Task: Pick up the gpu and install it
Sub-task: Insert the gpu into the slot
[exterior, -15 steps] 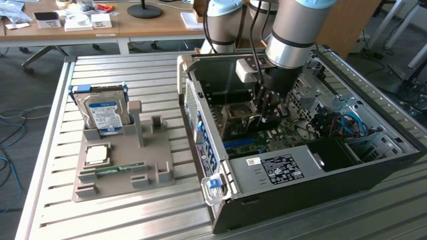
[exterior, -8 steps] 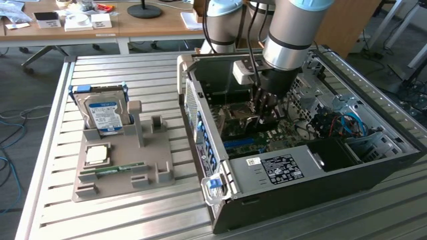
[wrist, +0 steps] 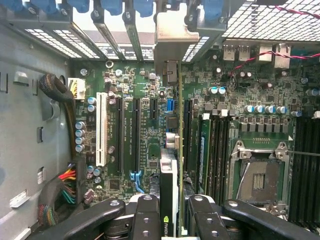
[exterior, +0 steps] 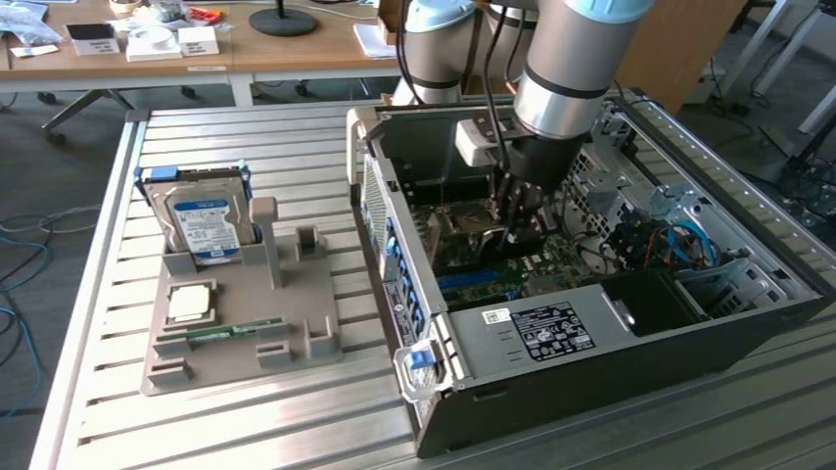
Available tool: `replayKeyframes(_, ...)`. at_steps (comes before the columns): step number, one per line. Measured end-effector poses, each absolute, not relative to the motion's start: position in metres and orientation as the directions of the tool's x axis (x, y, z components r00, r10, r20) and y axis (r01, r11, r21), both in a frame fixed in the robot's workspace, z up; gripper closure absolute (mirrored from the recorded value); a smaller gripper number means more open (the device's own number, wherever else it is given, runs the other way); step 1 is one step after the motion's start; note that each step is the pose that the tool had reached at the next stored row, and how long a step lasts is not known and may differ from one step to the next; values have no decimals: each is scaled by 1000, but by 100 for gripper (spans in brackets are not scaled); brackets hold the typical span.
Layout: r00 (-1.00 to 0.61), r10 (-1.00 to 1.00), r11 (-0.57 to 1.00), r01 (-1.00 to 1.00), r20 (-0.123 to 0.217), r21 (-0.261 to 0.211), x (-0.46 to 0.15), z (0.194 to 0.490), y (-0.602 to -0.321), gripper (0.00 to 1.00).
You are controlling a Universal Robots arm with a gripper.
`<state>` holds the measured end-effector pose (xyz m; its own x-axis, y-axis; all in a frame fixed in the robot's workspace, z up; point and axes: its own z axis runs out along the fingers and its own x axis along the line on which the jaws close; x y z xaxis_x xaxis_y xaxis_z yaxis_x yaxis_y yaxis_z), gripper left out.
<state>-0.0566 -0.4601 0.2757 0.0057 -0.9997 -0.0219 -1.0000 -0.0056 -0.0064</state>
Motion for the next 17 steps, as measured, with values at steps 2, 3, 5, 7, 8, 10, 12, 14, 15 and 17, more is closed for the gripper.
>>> replayKeyframes(2,6,-1000,-6,-1000,-21,-6,-57,275,-460,73)
replayKeyframes(3,6,-1000,-6,-1000,-21,-6,-57,274,-460,73)
replayKeyframes(5,6,-1000,-6,-1000,-21,-6,-57,273,-460,73)
replayKeyframes(7,6,-1000,-6,-1000,-21,-6,-57,271,-460,73)
replayKeyframes(8,6,-1000,-6,-1000,-21,-6,-57,270,-460,73)
replayKeyframes(10,6,-1000,-6,-1000,-21,-6,-57,269,-460,73)
replayKeyframes(12,6,-1000,-6,-1000,-21,-6,-57,269,-460,73)
replayKeyframes(14,5,-1000,-5,-1000,-21,-6,-59,268,-460,73)
replayKeyframes(15,6,-1000,-6,-1000,-22,-6,-59,268,-460,73)
replayKeyframes(17,6,-1000,-6,-1000,-21,-6,-61,268,-460,73)
